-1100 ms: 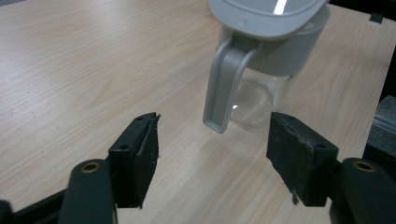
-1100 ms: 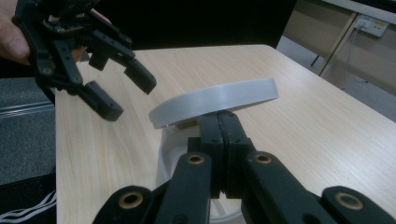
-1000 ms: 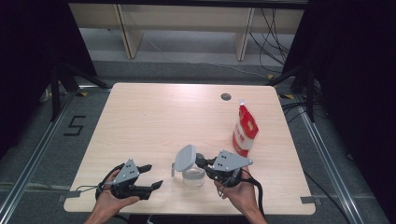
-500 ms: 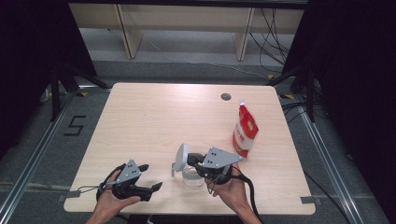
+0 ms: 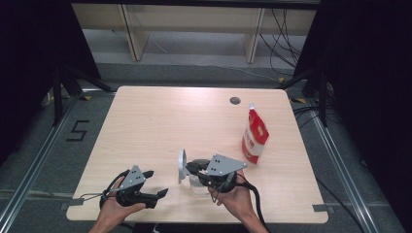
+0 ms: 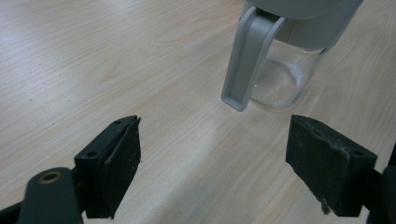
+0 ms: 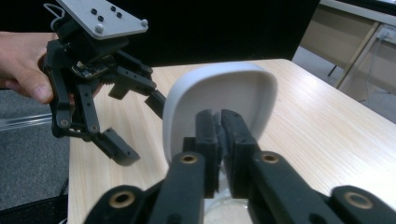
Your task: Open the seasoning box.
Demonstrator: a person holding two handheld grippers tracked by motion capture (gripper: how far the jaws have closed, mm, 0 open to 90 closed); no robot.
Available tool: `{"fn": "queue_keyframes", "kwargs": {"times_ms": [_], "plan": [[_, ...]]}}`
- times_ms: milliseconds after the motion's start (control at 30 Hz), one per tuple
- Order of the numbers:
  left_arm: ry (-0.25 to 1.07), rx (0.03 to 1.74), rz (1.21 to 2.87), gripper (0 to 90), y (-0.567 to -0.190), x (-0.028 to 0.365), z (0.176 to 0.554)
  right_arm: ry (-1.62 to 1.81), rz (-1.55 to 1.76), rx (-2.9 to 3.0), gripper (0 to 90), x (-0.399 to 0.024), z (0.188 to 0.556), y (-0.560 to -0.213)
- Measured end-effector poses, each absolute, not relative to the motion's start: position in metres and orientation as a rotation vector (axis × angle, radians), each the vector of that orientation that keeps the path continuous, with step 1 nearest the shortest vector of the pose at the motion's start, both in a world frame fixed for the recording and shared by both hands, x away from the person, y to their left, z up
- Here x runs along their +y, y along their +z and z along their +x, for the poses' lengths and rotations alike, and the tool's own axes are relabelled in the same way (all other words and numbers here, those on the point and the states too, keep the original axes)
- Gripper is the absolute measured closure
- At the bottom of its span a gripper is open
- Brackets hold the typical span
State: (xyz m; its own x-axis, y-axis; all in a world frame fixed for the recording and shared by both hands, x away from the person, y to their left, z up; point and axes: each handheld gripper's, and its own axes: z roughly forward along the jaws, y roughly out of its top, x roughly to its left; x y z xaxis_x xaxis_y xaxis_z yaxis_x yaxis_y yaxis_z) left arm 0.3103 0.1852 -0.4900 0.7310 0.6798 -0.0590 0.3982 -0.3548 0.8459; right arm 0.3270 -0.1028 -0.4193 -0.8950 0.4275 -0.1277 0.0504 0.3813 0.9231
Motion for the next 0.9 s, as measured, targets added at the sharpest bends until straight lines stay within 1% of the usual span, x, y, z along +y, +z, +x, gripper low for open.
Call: {"fn": "queue_keyframes", "kwargs": {"times_ms": [67, 100, 133, 200, 267, 300, 333, 400, 433, 467, 567, 633, 700, 733, 800, 833, 900], "plan": [[0.363, 0.820, 1.972, 17.8, -0.491, 0.184, 0.310, 1.525, 0.435, 2.273, 80.8, -0.112, 0.328, -0.418], [0.365, 0.820, 1.987, 17.8, -0.491, 0.185, 0.311, 1.523, 0.452, 2.246, 77.3, -0.121, 0.328, -0.416], [0.365, 0.820, 1.987, 17.8, -0.491, 0.185, 0.311, 1.523, 0.452, 2.246, 77.3, -0.121, 0.328, -0.416], [0.364, 0.830, 1.977, 17.7, -0.493, 0.185, 0.311, 1.523, 0.494, 2.230, 73.9, -0.132, 0.326, -0.414], [0.365, 0.839, 1.991, 16.9, -0.492, 0.186, 0.312, 1.508, 0.542, 2.205, 69.1, -0.148, 0.322, -0.414], [0.372, 0.835, 2.002, 16.9, -0.492, 0.187, 0.312, 1.508, 0.542, 2.205, 69.1, -0.148, 0.322, -0.414], [0.350, 0.844, 1.955, 16.8, -0.492, 0.185, 0.311, 1.511, 0.584, 2.184, 65.3, -0.160, 0.320, -0.416], [0.348, 0.838, 1.959, 16.8, -0.491, 0.186, 0.311, 1.510, 0.599, 2.173, 64.4, -0.165, 0.319, -0.417], [0.355, 0.834, 1.971, 16.8, -0.491, 0.186, 0.311, 1.467, 0.645, 2.161, 61.6, -0.181, 0.314, -0.420], [0.355, 0.834, 1.971, 16.8, -0.491, 0.186, 0.311, 1.467, 0.645, 2.161, 61.6, -0.181, 0.314, -0.420], [0.359, 0.843, 1.951, 16.8, -0.491, 0.185, 0.310, 1.422, 0.716, 2.111, 57.1, -0.206, 0.304, -0.427], [0.370, 0.819, 1.969, 16.8, -0.490, 0.186, 0.312, 1.404, 0.728, 2.104, 56.6, -0.213, 0.303, -0.428], [0.369, 0.823, 1.965, 16.8, -0.490, 0.186, 0.311, 1.388, 0.831, 2.067, 54.0, -0.232, 0.297, -0.432], [0.373, 0.824, 1.967, 16.8, -0.490, 0.186, 0.311, 1.388, 0.865, 2.071, 52.2, -0.236, 0.296, -0.433], [0.372, 0.825, 1.963, 16.8, -0.489, 0.185, 0.311, 1.374, 0.880, 2.039, 51.5, -0.241, 0.296, -0.434], [0.356, 0.840, 1.950, 16.8, -0.490, 0.185, 0.310, 1.367, 0.937, 2.040, 50.6, -0.247, 0.295, -0.436], [0.360, 0.843, 1.945, 16.8, -0.488, 0.185, 0.310, 1.351, 1.000, 1.986, 45.6, -0.263, 0.300, -0.440]]}}
